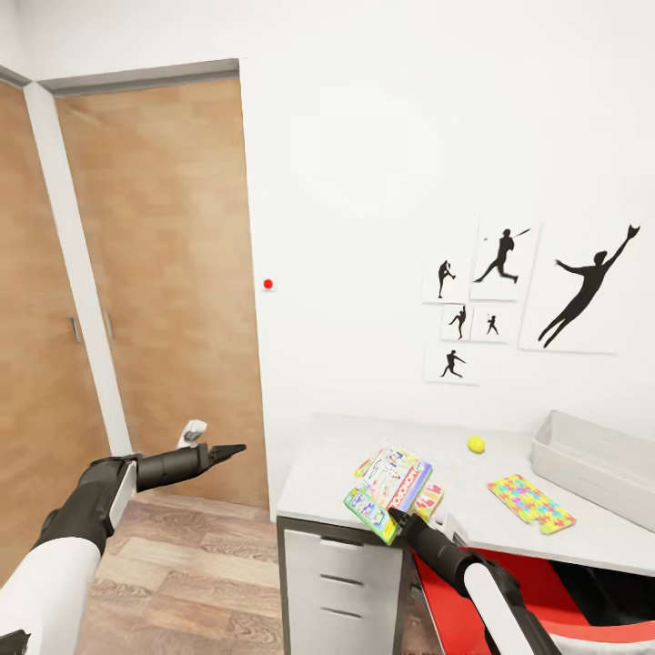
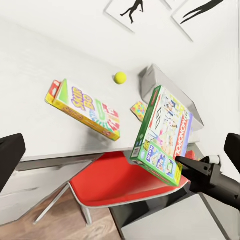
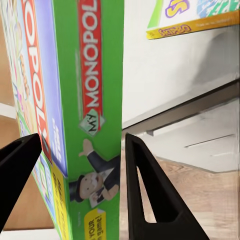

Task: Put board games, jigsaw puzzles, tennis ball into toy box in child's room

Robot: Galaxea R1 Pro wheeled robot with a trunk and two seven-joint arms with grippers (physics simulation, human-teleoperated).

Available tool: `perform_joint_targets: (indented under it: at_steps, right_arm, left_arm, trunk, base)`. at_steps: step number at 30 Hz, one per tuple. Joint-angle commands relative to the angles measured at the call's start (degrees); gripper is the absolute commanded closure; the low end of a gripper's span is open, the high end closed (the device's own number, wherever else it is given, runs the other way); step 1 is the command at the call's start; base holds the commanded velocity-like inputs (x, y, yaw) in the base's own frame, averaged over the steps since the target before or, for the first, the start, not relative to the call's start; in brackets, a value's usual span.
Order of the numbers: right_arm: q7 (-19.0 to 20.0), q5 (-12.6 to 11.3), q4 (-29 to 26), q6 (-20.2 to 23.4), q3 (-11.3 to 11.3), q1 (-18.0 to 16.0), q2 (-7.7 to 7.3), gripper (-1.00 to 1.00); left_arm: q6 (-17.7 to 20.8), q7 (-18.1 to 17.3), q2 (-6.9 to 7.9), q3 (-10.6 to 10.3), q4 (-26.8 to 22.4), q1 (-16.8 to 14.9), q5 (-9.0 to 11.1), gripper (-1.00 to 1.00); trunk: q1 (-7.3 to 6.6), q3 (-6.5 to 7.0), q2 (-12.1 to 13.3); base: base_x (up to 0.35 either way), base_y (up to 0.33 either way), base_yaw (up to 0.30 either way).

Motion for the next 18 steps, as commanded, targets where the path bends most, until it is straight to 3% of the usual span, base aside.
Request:
perform_joint_targets:
  at_steps: [1,18]
  right_arm:
    - [-0.16,-0.39,-0.03,0.11,0.09,-0.03,-0.04,1.00]
    - [-0.16,-0.36,0.05,0.11,0.09,-0.03,-0.04,1.00]
  left_arm:
    - [0.53,-0.40,-0.05,0.23,-0.03,-0.02,-0.39,-1.00]
    - [0.53,-0.72,-0.01,0.30,-0.05,-0.02,-0.29,-1.00]
  trunk:
    - [0.02,0.02,-0.05]
    - [0.02,0.77,-0.05]
  base:
    - [0.000,0.000,-0.248]
    - [0.000,0.000,-0.248]
